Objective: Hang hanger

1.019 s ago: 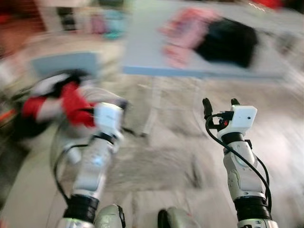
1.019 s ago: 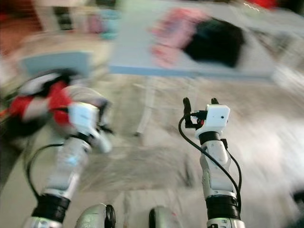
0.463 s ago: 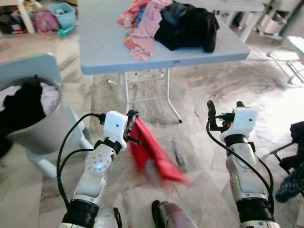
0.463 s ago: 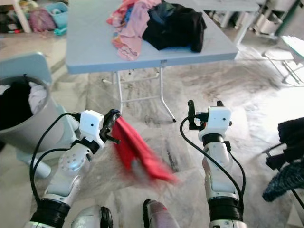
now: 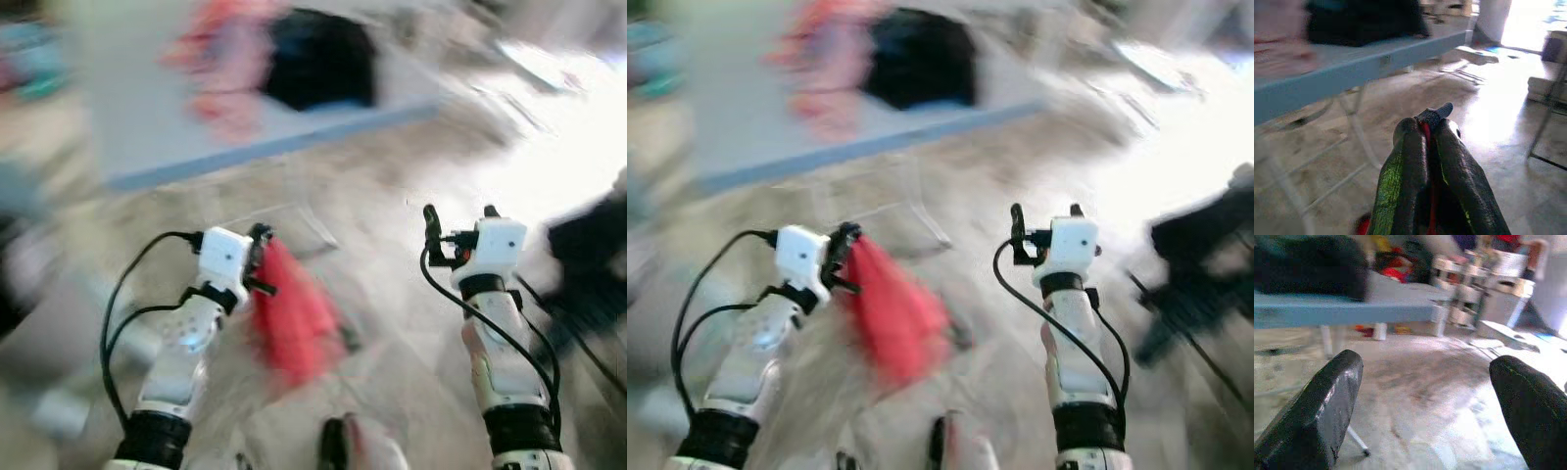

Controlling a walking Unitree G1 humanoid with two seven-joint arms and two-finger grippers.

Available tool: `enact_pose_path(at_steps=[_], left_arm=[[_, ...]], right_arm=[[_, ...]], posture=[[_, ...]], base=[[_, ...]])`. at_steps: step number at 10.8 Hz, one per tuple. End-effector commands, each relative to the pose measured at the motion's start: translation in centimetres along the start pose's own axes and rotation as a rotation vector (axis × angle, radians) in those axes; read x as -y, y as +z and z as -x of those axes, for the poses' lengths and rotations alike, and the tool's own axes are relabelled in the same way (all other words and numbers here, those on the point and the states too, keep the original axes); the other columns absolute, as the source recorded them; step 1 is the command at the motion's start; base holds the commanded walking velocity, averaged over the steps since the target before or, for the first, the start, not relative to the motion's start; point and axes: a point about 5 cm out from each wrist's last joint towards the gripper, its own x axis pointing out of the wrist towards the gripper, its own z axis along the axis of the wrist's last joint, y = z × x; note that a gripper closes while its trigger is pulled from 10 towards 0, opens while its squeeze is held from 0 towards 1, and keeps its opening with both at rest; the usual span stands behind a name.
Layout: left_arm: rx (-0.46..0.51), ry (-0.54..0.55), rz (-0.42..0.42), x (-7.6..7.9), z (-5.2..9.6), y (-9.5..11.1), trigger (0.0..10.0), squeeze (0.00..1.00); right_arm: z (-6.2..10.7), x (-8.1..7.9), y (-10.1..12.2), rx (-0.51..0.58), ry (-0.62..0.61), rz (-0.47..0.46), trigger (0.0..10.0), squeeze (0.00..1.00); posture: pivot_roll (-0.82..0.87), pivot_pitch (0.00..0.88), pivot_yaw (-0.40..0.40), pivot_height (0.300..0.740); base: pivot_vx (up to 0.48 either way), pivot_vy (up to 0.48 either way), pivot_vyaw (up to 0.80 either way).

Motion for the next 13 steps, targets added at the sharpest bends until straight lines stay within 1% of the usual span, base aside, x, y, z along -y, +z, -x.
enact_pose_path(at_steps=[1, 3, 4, 5, 6, 7, 8, 9, 10, 11, 12, 13], left_arm=[[0.03, -0.018, 0.001, 0.6, 0.0, 0.5, 10.0, 0.0], [0.03, -0.013, -0.004, 0.5, 0.1, 0.4, 10.0, 0.0], [-0.003, 0.002, -0.004, 0.1, 0.3, -0.3, 10.0, 0.0], [-0.052, 0.037, -0.02, -0.8, 0.8, -1.0, 10.0, 0.0], [-0.059, 0.073, -0.026, -1.5, 1.0, -1.0, 10.0, 0.0], [-0.075, 0.126, -0.026, -2.8, 1.4, -1.3, 10.0, 0.0], [-0.082, 0.142, -0.041, -3.0, 1.5, -1.5, 10.0, 0.0], [-0.086, 0.15, -0.022, -2.7, 1.7, -1.8, 10.0, 0.0], [-0.103, 0.147, -0.01, -1.7, 2.1, -2.8, 10.0, 0.0], [-0.128, 0.135, -0.02, -1.3, 2.4, -3.5, 10.0, 0.0], [-0.136, 0.127, -0.025, -1.4, 2.4, -3.6, 10.0, 0.0], [-0.128, 0.125, -0.029, -2.0, 2.7, -3.3, 10.0, 0.0]], right_arm=[[0.2, 0.5, -0.5, -0.022, -0.023, 0.006, 10.0, 0.0], [0.3, 0.3, -0.7, -0.029, -0.022, 0.003, 10.0, 0.0], [0.7, 0.3, -1.1, -0.047, -0.038, -0.002, 10.0, 0.0], [1.3, -0.2, -1.8, -0.067, -0.028, -0.012, 10.0, 0.0], [1.4, -0.3, -2.0, -0.069, -0.023, -0.016, 10.0, 0.0], [1.4, -0.5, -1.9, -0.065, -0.018, -0.023, 10.0, 0.0], [1.2, -0.6, -1.9, -0.064, -0.017, -0.023, 10.0, 0.0], [1.0, -0.4, -1.8, -0.062, -0.021, -0.025, 10.0, 0.0], [1.0, -0.3, -1.9, -0.064, -0.022, -0.019, 10.0, 0.0], [1.0, -0.2, -2.0, -0.064, -0.019, 0.008, 10.0, 0.0], [0.9, 0.0, -1.9, -0.065, -0.025, 0.023, 10.0, 0.0], [2.1, 0.5, -2.4, -0.081, -0.052, 0.013, 10.0, 0.0]], posture=[[-0.05, 0.141, -0.062, 0.74], [-0.05, 0.136, -0.074, 0.74], [-0.04, 0.126, -0.073, 0.74], [-0.04, 0.123, -0.054, 0.74], [-0.04, 0.119, -0.049, 0.74], [-0.04, 0.109, -0.044, 0.74], [-0.04, 0.109, -0.044, 0.74], [-0.03, 0.097, -0.055, 0.74], [-0.02, 0.087, -0.068, 0.74], [-0.02, 0.086, -0.076, 0.74], [-0.02, 0.101, -0.07, 0.74], [-0.02, 0.114, -0.053, 0.74]], base=[[0.45, 0.0, -0.8], [0.452, 0.0, -0.8], [0.416, 0.0, -0.8], [0.356, 0.0, -0.8], [0.0, 0.0, -0.8], [0.0, 0.0, -0.8], [0.0, 0.0, -0.8], [0.0, 0.0, -0.8], [0.0, 0.0, -0.8], [0.0, 0.0, -0.8], [0.0, 0.0, -0.8], [0.0, 0.446, -0.8]])
